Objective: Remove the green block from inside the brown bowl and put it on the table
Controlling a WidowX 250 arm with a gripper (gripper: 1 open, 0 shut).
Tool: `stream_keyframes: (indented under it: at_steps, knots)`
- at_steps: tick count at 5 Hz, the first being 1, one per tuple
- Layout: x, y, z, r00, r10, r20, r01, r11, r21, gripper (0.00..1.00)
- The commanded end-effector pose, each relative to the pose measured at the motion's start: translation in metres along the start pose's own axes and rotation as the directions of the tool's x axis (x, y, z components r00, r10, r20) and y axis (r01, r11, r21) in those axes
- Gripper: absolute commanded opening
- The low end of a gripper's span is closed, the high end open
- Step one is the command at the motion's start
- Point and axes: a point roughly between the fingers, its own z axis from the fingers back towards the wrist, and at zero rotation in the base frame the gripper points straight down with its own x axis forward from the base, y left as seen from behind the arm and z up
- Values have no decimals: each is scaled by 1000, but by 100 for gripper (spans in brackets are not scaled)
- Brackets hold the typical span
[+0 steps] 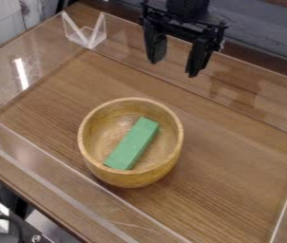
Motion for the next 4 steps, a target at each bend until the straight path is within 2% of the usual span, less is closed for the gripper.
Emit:
stream_keyframes:
  at_steps: [1, 2, 3, 4]
  knots:
    - [-12, 9, -11, 1000, -24, -12, 24, 1000, 1, 100]
    - [-37, 17, -33, 997, -64, -35, 64, 998, 3, 100]
    - [-51, 25, -45, 994, -106, -8, 106, 994, 12, 100]
    - [-56, 29, -55, 992, -124, 6, 124, 992, 11, 100]
